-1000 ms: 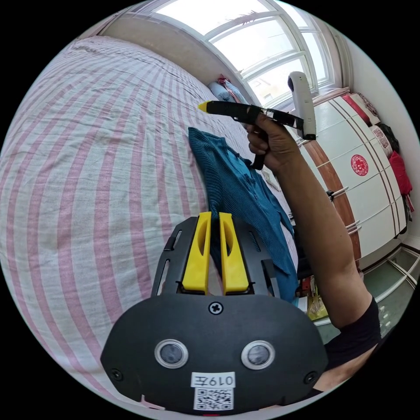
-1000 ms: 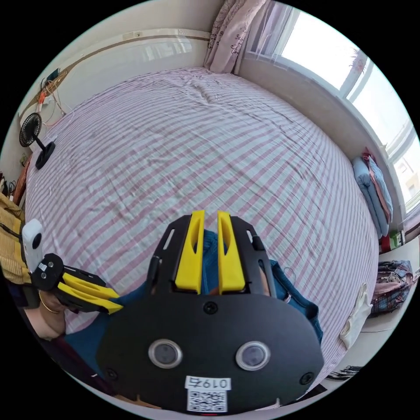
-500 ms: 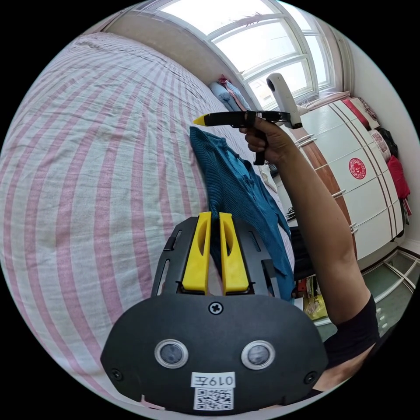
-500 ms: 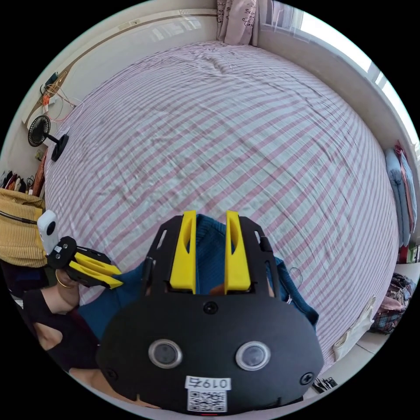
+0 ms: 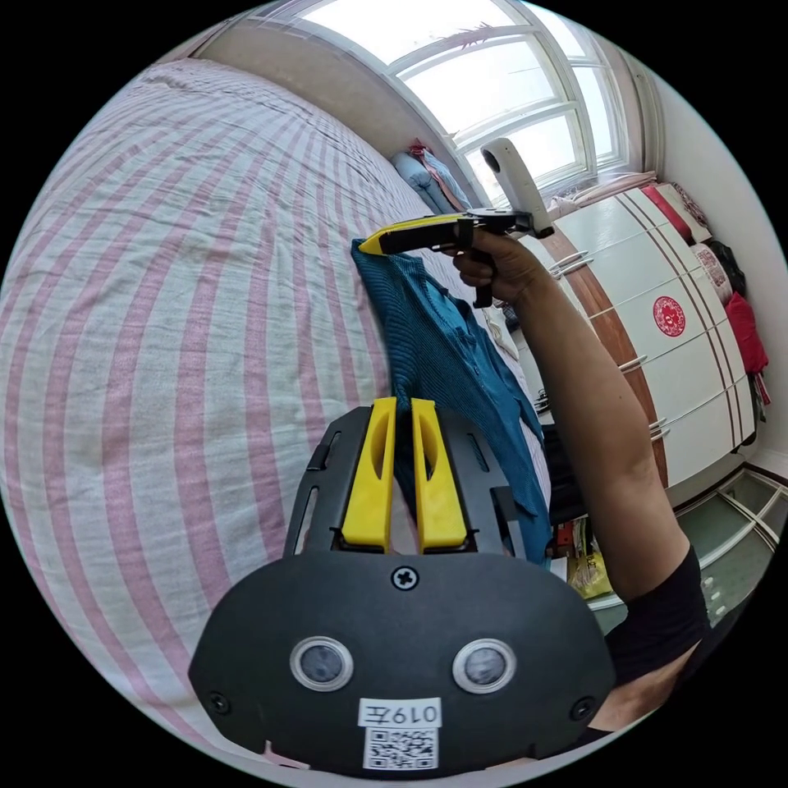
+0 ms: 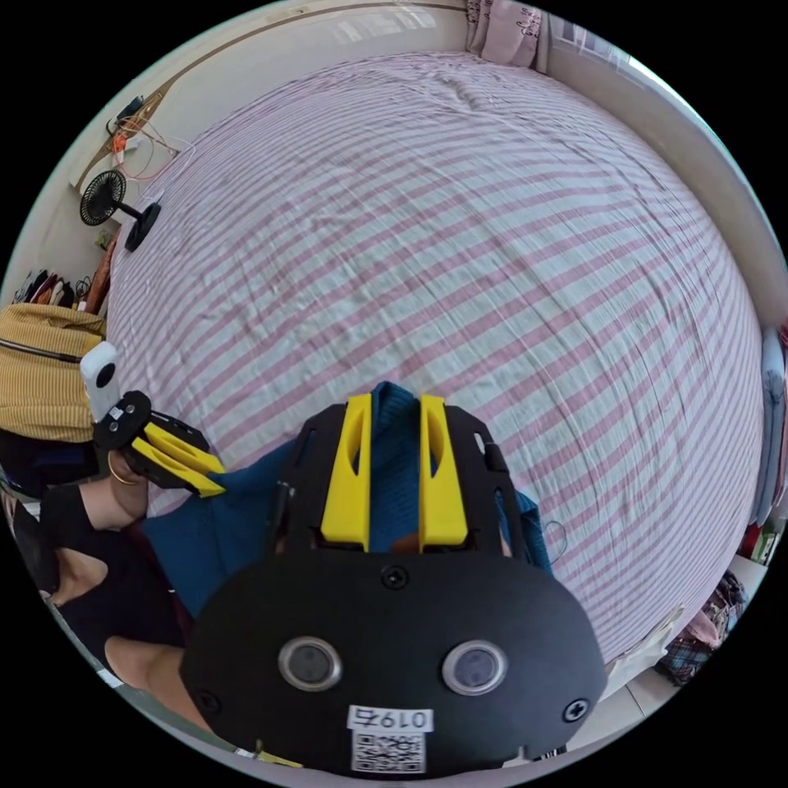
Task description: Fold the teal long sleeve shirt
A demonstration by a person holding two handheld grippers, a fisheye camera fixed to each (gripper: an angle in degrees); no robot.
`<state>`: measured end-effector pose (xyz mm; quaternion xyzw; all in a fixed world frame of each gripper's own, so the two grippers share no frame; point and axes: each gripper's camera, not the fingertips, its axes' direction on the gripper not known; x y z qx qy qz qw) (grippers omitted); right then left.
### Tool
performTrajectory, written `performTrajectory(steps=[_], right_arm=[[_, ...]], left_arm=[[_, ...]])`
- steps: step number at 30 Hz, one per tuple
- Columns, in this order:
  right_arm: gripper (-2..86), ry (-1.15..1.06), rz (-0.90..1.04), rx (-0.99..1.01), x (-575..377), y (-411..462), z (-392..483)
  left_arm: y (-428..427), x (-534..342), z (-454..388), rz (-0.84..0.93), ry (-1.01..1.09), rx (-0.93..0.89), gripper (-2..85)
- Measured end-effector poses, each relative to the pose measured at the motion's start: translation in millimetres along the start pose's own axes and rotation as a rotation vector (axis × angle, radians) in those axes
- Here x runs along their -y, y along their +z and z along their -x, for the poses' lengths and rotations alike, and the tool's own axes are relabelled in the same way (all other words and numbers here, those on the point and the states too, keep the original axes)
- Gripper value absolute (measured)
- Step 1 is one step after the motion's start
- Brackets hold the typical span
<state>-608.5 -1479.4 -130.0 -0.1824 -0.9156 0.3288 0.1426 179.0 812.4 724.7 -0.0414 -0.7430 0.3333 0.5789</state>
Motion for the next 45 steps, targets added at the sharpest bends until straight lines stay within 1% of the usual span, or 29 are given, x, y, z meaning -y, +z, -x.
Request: performTrajectory(steps=[2, 4, 7, 12, 14, 16, 20, 26, 30, 32, 35, 37, 38, 40, 41, 45], right_arm=[[7.0, -0.004, 0.001, -0.009, -6, 3, 4], [3.8, -0.007, -0.010, -0.031, -15, 4, 9], [0.6, -0.017, -0.064, -0.060, -31, 1, 17], [0.5, -0.002, -0.195, -0.065, -64, -7, 26], [1.8, 0.010, -0.188, -0.053, -76, 2, 28], [5.4, 0.028, -0.145, -0.081, -87, 16, 35], [9.6, 0.032, -0.175, -0.103, -105, 11, 50], [6.6, 0.038, -0.241, -0.153, -142, -11, 78], [2.4, 0.029, -0.228, -0.305, -175, -9, 106], [0.9, 0.027, -0.235, -0.310, -192, -10, 115], [0.1, 0.032, -0.301, -0.185, -231, -22, 128], [-0.4, 0.042, -0.427, -0.083, -287, -39, 149], [-0.5, 0.046, -0.459, -0.059, -304, -44, 156], [-0.7, 0.074, -0.536, -0.001, -382, -55, 188], [-0.7, 0.078, -0.543, -0.003, -404, -56, 197], [-0.9, 0.209, -0.640, -0.023, -579, -65, 253]], left_arm=[[0, 0, 0, 0.000, 0.001, 0.001, 1.3], [-1, 1, 0, 0.000, 0.000, 0.000, 1.4], [-2, 1, -1, -0.004, 0.005, 0.002, 1.5], [-8, 3, -5, -0.035, 0.021, 0.030, 1.6], [-7, 5, -4, -0.016, 0.016, 0.033, 1.6], [-6, 6, -4, -0.010, 0.012, 0.029, 1.7], [-6, 10, -3, -0.006, 0.011, 0.029, 1.6], [-6, 17, -1, -0.006, 0.003, 0.022, 1.4], [-7, 22, 1, -0.007, 0.001, 0.016, 1.4], [-7, 26, 2, -0.011, -0.002, 0.008, 1.3], [-12, 31, 5, -0.036, -0.005, -0.032, 1.3], [-17, 33, 8, -0.061, -0.016, -0.059, 1.3], [-21, 35, 10, -0.085, -0.026, -0.071, 1.4], [-27, 37, 13, -0.115, -0.037, -0.077, 1.6], [-31, 39, 14, -0.128, -0.046, -0.077, 1.7], [-38, 47, 9, -0.194, -0.018, -0.080, 2.2]])
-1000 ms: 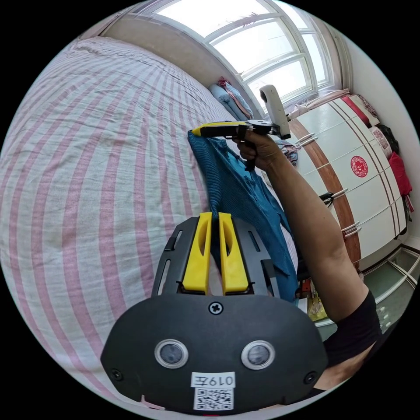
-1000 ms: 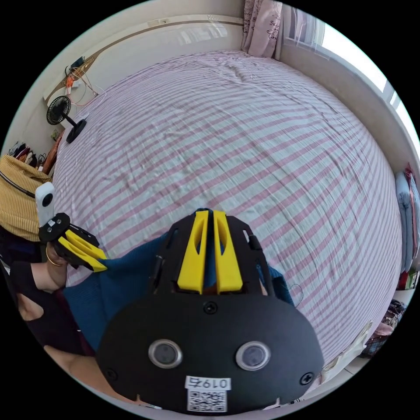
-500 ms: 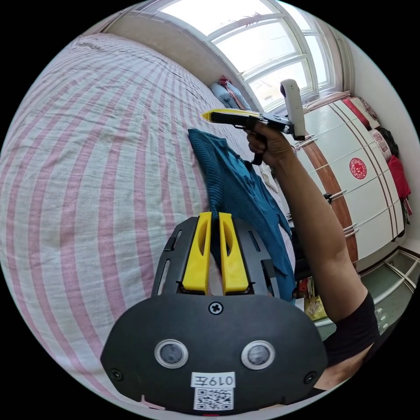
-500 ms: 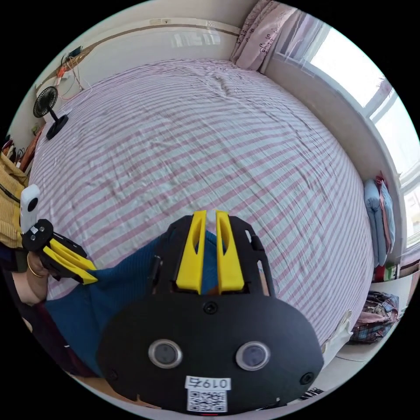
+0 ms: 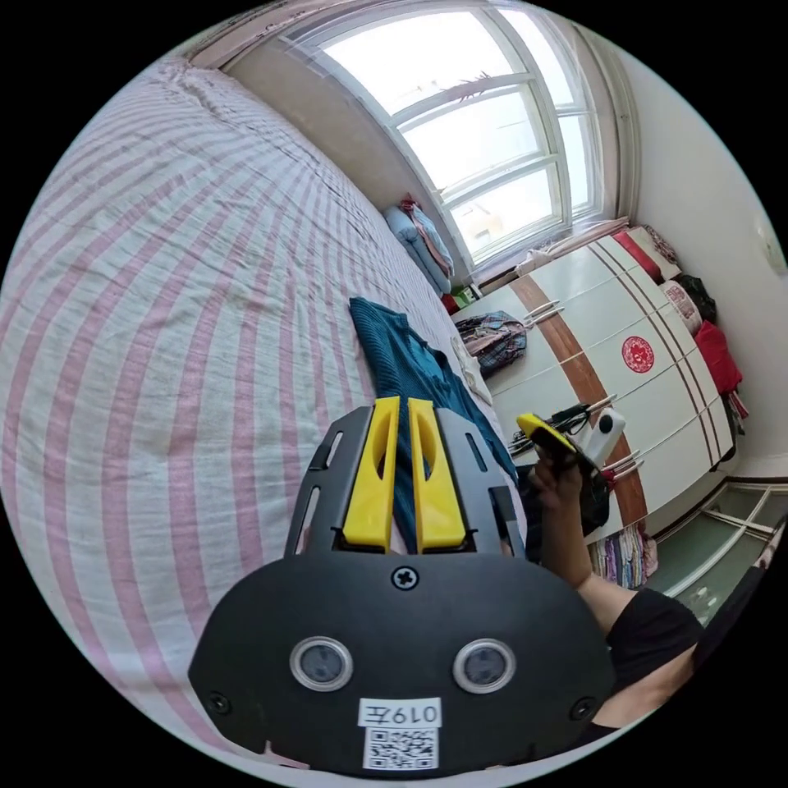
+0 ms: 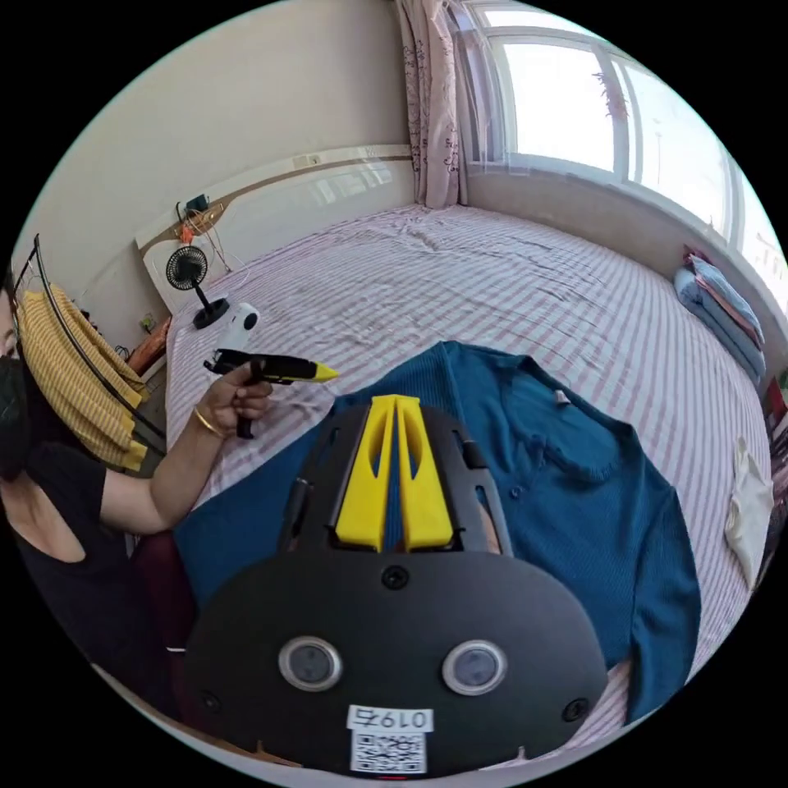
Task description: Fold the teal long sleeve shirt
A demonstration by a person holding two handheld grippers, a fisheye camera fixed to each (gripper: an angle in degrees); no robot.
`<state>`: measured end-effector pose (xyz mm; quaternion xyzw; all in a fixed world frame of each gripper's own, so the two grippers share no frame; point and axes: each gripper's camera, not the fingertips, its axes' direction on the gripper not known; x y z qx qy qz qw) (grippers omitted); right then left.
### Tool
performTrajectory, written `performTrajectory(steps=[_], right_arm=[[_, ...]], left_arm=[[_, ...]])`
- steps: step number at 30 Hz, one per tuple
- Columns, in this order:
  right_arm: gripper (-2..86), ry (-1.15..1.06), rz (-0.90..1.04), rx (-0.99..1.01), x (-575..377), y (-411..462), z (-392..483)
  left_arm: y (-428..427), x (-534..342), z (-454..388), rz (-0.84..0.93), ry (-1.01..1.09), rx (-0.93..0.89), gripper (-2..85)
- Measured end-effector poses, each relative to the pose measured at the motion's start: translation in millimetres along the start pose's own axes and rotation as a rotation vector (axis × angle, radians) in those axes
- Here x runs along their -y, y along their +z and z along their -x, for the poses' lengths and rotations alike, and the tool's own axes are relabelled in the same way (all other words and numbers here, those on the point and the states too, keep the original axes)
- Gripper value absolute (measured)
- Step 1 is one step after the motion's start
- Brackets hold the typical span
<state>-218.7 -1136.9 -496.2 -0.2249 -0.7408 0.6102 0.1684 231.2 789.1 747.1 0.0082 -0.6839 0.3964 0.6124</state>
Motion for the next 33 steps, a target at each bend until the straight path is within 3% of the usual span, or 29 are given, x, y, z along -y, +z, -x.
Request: performTrajectory(steps=[4, 7, 12, 19, 28, 33], right_arm=[[-0.4, 0.189, -0.164, 0.044, -147, -99, 10], [0.6, 0.306, -0.265, 0.124, -224, -139, 19], [2.6, 0.393, -0.418, 0.155, -282, -166, 37], [4.6, 0.351, -0.389, 0.283, -267, -128, 73], [9.0, 0.026, -0.199, -0.058, -177, -27, 166], [7.4, 0.019, -0.121, -0.063, -146, 26, 186]], left_arm=[[8, 12, -28, 0.006, 0.121, 0.168, 3.7], [28, 25, -32, 0.069, 0.084, 0.301, 6.4], [62, 54, -21, 0.200, -0.043, 0.253, 9.6], [82, 98, -22, 0.198, -0.123, 0.311, 9.6], [146, 189, -8, 0.373, -0.161, 0.341, 8.6], [162, 219, 3, 0.412, -0.161, 0.330, 3.8]])
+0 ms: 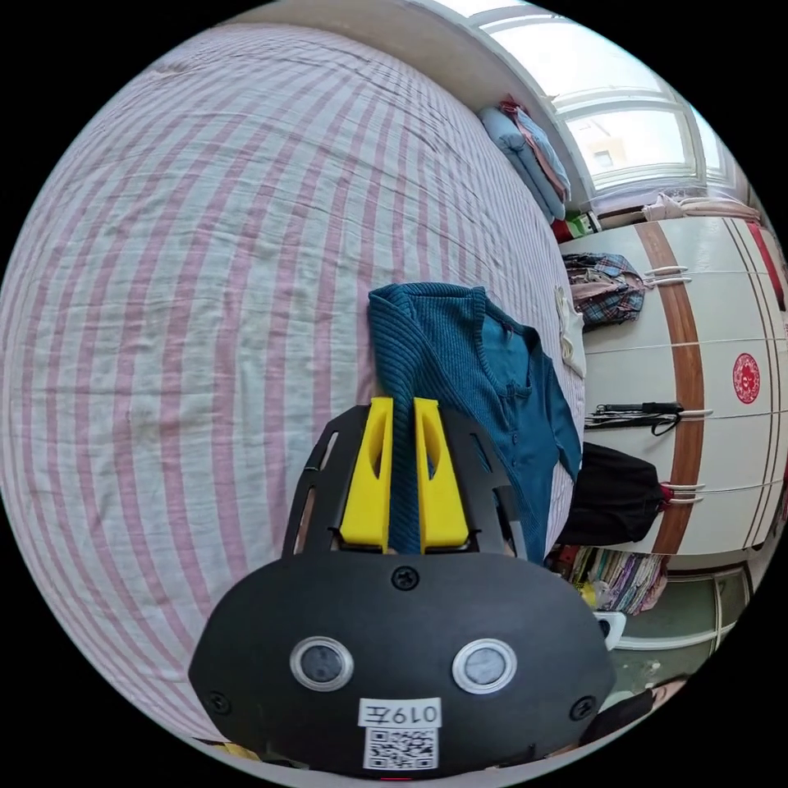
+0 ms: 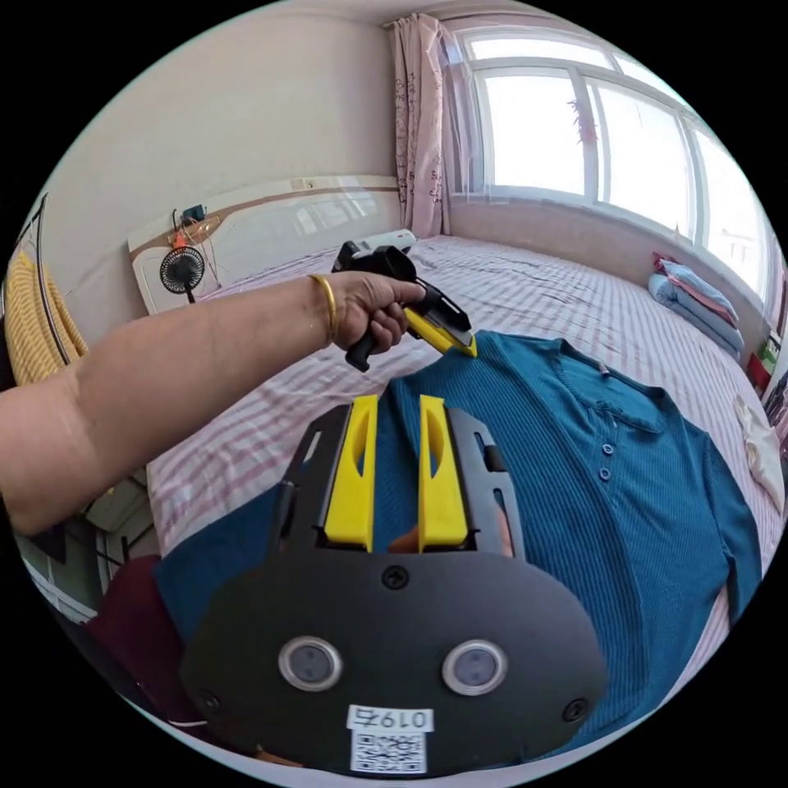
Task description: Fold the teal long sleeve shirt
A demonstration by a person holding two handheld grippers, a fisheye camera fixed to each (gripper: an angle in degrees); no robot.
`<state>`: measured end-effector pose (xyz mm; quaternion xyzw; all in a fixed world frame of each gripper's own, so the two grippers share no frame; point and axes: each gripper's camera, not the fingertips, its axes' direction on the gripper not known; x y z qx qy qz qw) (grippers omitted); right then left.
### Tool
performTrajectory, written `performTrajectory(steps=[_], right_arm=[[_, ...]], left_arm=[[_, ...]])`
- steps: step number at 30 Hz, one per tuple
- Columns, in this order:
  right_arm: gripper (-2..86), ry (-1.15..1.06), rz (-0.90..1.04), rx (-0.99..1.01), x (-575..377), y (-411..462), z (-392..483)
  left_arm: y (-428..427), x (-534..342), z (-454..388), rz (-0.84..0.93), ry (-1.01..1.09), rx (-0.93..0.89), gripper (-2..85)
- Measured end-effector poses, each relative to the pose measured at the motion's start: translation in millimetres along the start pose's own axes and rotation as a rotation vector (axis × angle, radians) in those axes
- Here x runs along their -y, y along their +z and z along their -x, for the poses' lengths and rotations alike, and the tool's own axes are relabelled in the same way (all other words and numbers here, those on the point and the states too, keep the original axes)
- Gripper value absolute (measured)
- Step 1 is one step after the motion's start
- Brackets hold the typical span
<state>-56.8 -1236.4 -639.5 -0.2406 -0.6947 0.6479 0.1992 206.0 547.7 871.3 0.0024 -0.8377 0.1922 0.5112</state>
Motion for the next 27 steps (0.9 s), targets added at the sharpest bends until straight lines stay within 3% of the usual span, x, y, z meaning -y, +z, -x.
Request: performTrajectory(steps=[4, 7, 19, 27], right_arm=[[3.2, 0.057, 0.018, 0.064, 24, 30, -7], [0.4, 0.012, 0.061, -0.017, 40, 52, 5], [-0.7, 0.064, 0.310, 0.123, 41, 116, 1], [-0.7, 0.079, 0.315, 0.144, 24, 106, -1]], left_arm=[[2, 23, 2, 0.014, 0.037, -0.017, 2.3], [4, 36, 4, 0.024, 0.060, -0.033, 1.9], [-3, 70, 15, -0.001, 0.064, -0.058, 1.7], [-5, 93, 2, 0.053, 0.140, 0.030, 2.4]])
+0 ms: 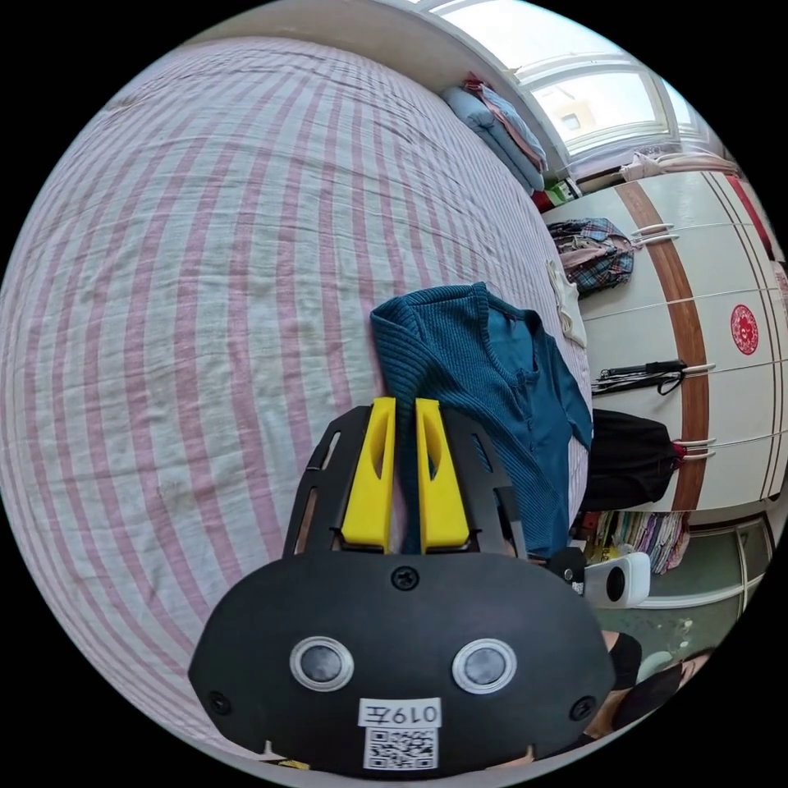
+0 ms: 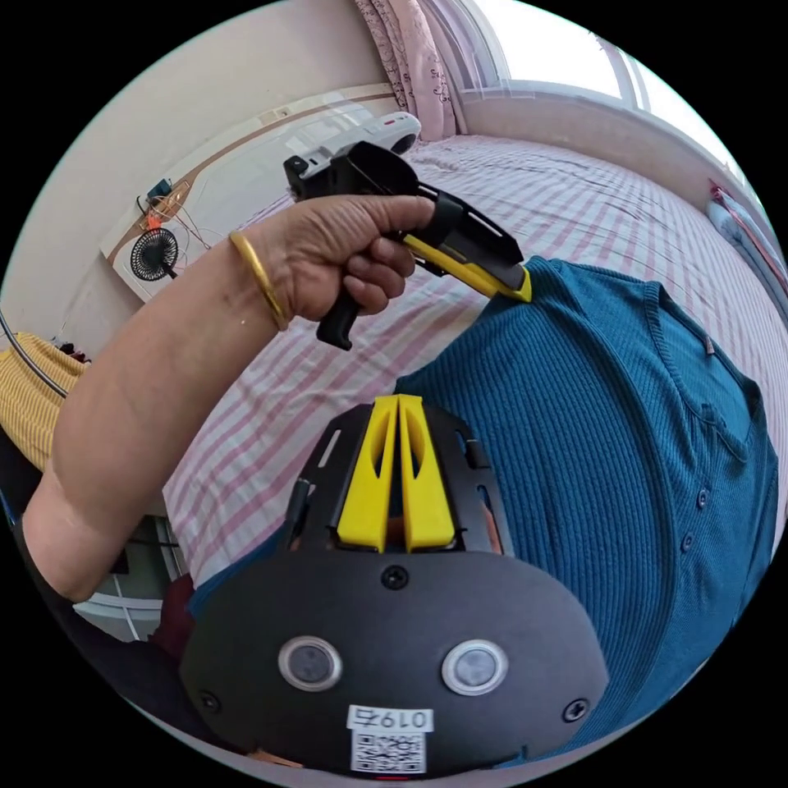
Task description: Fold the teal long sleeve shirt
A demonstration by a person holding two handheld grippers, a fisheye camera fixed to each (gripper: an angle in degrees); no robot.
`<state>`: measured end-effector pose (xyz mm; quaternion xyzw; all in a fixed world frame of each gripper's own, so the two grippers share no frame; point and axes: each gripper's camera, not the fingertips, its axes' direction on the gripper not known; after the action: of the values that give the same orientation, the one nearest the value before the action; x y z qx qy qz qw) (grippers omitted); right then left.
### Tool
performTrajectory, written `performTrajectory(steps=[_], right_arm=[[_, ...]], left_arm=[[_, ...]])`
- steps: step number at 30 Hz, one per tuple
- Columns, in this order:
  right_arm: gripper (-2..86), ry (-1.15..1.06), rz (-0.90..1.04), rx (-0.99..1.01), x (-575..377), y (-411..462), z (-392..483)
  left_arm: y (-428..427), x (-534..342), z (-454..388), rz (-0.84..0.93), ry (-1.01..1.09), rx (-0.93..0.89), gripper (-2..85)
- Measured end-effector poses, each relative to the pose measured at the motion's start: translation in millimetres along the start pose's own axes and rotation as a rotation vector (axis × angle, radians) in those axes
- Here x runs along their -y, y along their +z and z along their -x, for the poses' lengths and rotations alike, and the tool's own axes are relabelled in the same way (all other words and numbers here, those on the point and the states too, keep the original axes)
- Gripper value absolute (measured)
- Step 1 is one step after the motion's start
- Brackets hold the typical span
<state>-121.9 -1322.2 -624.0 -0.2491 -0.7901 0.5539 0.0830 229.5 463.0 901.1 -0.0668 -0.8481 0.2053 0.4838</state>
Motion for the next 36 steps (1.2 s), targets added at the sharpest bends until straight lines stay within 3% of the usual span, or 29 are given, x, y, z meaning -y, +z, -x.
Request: performTrajectory(steps=[11, 14, 20, 25, 32, 36], right_arm=[[-0.6, 0.047, -0.199, 0.030, -141, -106, -19], [-0.3, 0.145, -0.220, -0.114, -195, -147, -47], [4.5, 0.390, -0.251, -0.490, -321, -234, -99], [4.8, 0.633, -0.335, -0.257, -420, -265, -165], [7.0, 0.615, -0.156, -0.309, -436, -245, -167], [1.4, 0.594, -0.168, -0.320, -455, -247, -168]], left_arm=[[-15, 13, -5, 0.065, 0.026, -0.054, 6.1], [-13, 13, -19, 0.098, 0.064, 0.050, 6.2], [-23, 11, -40, 0.057, 0.083, 0.072, 6.5], [-18, 7, -55, 0.065, 0.063, 0.103, 6.5], [-18, -7, -71, 0.057, 0.023, 0.103, 6.5], [-19, -16, -80, 0.059, 0.005, 0.112, 6.5]])
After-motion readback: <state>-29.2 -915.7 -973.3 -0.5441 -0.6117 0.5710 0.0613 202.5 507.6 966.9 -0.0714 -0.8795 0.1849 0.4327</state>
